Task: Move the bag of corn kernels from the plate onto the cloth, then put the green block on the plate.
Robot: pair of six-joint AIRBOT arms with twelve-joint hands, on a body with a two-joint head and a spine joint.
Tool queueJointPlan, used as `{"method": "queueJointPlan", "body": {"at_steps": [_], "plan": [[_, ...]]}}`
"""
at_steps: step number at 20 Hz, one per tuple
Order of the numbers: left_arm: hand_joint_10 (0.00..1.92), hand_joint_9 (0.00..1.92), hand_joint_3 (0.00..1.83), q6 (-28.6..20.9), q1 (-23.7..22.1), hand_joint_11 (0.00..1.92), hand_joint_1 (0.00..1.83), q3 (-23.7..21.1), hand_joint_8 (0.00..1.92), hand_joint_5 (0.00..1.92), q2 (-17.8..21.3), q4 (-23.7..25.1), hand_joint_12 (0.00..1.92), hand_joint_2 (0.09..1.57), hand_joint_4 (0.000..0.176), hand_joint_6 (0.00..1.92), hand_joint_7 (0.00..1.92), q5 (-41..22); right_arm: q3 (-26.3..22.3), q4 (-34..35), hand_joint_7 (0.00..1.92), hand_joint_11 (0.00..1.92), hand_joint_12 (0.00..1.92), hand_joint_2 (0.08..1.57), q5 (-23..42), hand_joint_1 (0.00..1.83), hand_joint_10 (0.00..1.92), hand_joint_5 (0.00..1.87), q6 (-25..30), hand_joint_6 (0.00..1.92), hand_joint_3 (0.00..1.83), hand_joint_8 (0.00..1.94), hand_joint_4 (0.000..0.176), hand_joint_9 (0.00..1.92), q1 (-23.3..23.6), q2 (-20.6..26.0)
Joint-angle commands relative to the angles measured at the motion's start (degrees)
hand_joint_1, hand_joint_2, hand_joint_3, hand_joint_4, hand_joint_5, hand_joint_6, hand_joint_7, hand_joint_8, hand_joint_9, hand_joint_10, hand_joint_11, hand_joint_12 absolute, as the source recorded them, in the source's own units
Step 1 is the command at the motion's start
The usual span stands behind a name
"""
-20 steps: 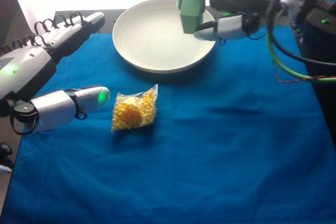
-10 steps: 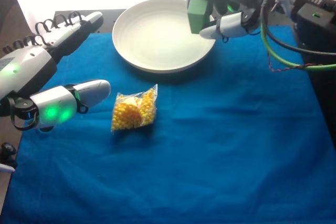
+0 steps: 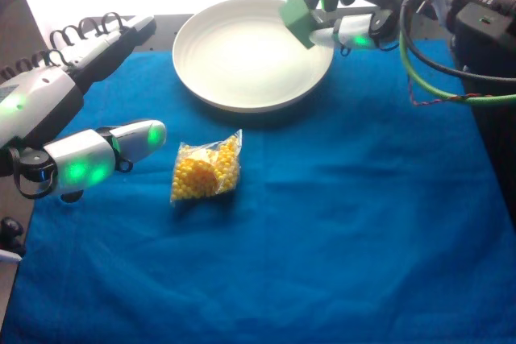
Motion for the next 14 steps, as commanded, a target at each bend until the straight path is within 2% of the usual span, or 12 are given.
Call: {"method": "queueJointPlan", "body": {"at_steps": [1,2,3,4,5,6,7,8,9,10,12,14], "plan": [[0.0,0.0,0.0,-0.35,-0.36,0.0,0.38,0.32,0.0,0.0,-0.15,0.89,0.0,1.25,0.167,0.0,0.0,-7.02,0.01,0.67,0.41,0.28,1.78,1.29,6.4,1.1,1.28,0.26,0.11,0.89,0.0,0.95,0.0,0.39,0.74,-0.32],[0.0,0.0,0.0,-0.35,-0.36,0.0,0.38,0.34,0.0,0.0,-0.15,0.83,0.0,1.25,0.163,0.0,0.0,-7.05,0.0,0.65,0.39,0.21,1.74,1.29,6.33,1.06,1.12,0.22,0.11,0.8,0.0,0.77,0.0,0.34,0.7,-0.39],[0.0,0.0,0.0,-0.35,-0.36,0.0,0.38,0.34,0.0,0.0,-0.15,0.83,0.0,1.25,0.163,0.0,0.0,-7.05,0.0,0.64,0.39,0.21,1.74,1.29,6.33,1.06,1.12,0.22,0.11,0.8,0.0,0.77,0.0,0.34,0.68,-0.4],[0.0,0.0,0.0,-0.35,-0.36,0.0,0.37,0.35,0.0,0.0,-0.16,0.78,0.0,1.24,0.159,0.0,0.0,-7.04,-0.06,0.64,0.35,0.12,1.72,1.28,6.26,1.04,0.98,0.15,0.11,0.65,0.0,0.49,0.0,0.27,0.57,-0.41],[0.0,0.0,0.0,-0.35,-0.36,0.0,0.38,0.35,0.0,0.0,-0.18,0.75,0.0,1.24,0.154,0.0,0.0,-7.03,-0.12,0.64,0.28,0.07,1.73,1.29,6.25,1.0,0.93,0.08,0.11,0.48,0.0,0.29,0.0,0.23,0.46,-0.39],[0.0,0.0,0.0,-0.35,-0.35,0.0,0.38,0.36,0.0,0.0,-0.2,0.71,0.0,1.24,0.159,0.0,0.0,-7.03,-0.16,0.64,0.26,0.08,1.73,1.28,6.21,0.96,0.86,0.07,0.11,0.33,0.0,0.16,0.0,0.23,0.36,-0.39],[0.0,0.0,0.0,-0.35,-0.34,0.0,0.38,0.36,0.0,0.0,-0.21,0.7,0.0,1.24,0.149,0.0,0.0,-7.04,-0.18,0.64,0.19,0.08,1.69,1.27,6.18,0.89,0.75,0.04,0.14,0.19,0.0,0.06,0.0,0.21,0.3,-0.38],[0.0,0.0,0.0,-0.35,-0.34,0.0,0.38,0.36,0.0,0.0,-0.21,0.66,0.0,1.24,0.16,0.0,0.0,-7.04,-0.24,0.53,0.12,0.02,1.68,1.27,6.17,0.85,0.66,0.03,0.38,0.11,0.0,0.02,0.0,0.17,0.22,-0.29],[0.0,0.0,0.0,-0.35,-0.34,0.0,0.37,0.35,0.0,0.0,-0.21,0.63,0.0,1.23,0.173,0.0,0.0,-7.05,-0.39,-1.17,0.1,0.01,1.69,1.27,6.19,0.83,0.64,0.02,2.23,0.09,0.0,0.0,0.0,0.16,0.22,-0.09],[0.0,0.0,0.0,-0.36,-0.34,0.0,0.36,0.32,0.0,0.0,-0.21,0.6,0.0,1.23,0.175,0.0,0.0,-7.06,-0.3,-2.96,0.14,0.02,1.73,1.28,6.21,0.81,0.69,0.03,5.03,0.08,0.0,0.01,0.0,0.16,0.22,0.35],[0.0,0.0,0.0,-0.4,-0.34,0.0,0.36,0.17,0.0,0.0,-0.19,0.46,0.0,1.24,0.171,0.0,0.0,-7.11,-0.78,-5.98,0.19,0.0,1.77,1.29,10.12,0.88,0.81,0.06,10.96,0.07,0.0,0.01,0.0,0.11,-0.75,2.14],[0.0,0.0,0.0,-0.4,-0.33,0.0,0.39,0.06,0.0,0.0,-0.17,0.23,0.0,1.23,0.176,0.0,0.0,-7.2,-2.76,-6.23,0.21,0.0,1.82,1.28,14.85,0.99,1.0,0.08,13.55,0.07,0.0,0.01,0.0,0.0,-2.08,4.87]]}}
